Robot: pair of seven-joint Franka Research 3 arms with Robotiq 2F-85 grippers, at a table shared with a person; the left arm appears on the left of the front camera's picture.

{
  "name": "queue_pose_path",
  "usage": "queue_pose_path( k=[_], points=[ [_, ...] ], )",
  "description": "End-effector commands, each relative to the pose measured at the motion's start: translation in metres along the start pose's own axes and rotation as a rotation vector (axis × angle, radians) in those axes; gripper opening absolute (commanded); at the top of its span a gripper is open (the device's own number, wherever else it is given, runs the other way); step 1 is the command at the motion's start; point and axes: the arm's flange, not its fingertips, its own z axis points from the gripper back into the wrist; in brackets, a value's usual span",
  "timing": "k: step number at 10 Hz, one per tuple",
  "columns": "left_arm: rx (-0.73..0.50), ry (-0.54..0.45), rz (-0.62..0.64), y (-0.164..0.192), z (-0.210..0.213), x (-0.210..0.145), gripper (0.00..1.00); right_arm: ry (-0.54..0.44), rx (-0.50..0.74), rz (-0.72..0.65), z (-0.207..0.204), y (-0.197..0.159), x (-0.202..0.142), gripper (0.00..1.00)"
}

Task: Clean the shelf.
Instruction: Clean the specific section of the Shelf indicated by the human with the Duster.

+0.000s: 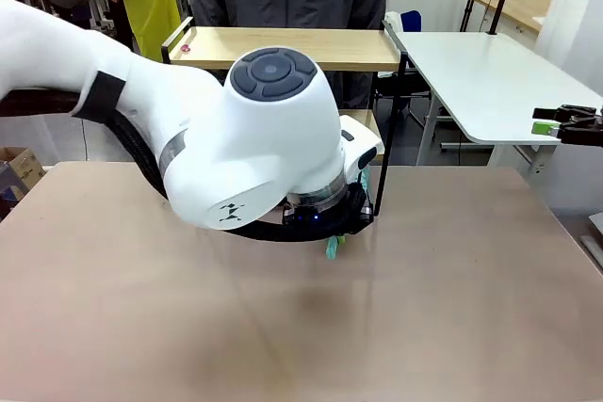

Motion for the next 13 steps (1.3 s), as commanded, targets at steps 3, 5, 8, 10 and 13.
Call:
queue_pose_path(
  k=[3,5,8,10,13],
  points=[
    [-0.046,-0.018,0.085,-0.031,-0.049,0.012,0.13,-0.003,0.001,0.007,-0.001,0.001,0.004,1.00],
    [-0.005,0.007,0.092,-0.026,-0.068,0.013,0.13,-0.003,0.001,0.007,-0.001,0.001,0.004,1.00],
    [-0.015,0.090,0.130,-0.023,-0.083,0.012,0.13,-0.003,0.001,0.007,-0.001,0.001,0.004,1.00],
    [-0.014,0.057,0.076,-0.012,-0.072,0.011,0.13,-0.003,0.001,0.007,-0.001,0.001,0.004,1.00],
    [0.102,0.017,0.167,0.011,-0.071,0.005,0.13,-0.003,0.001,0.007,-0.001,0.001,0.004,1.00]
  ],
)
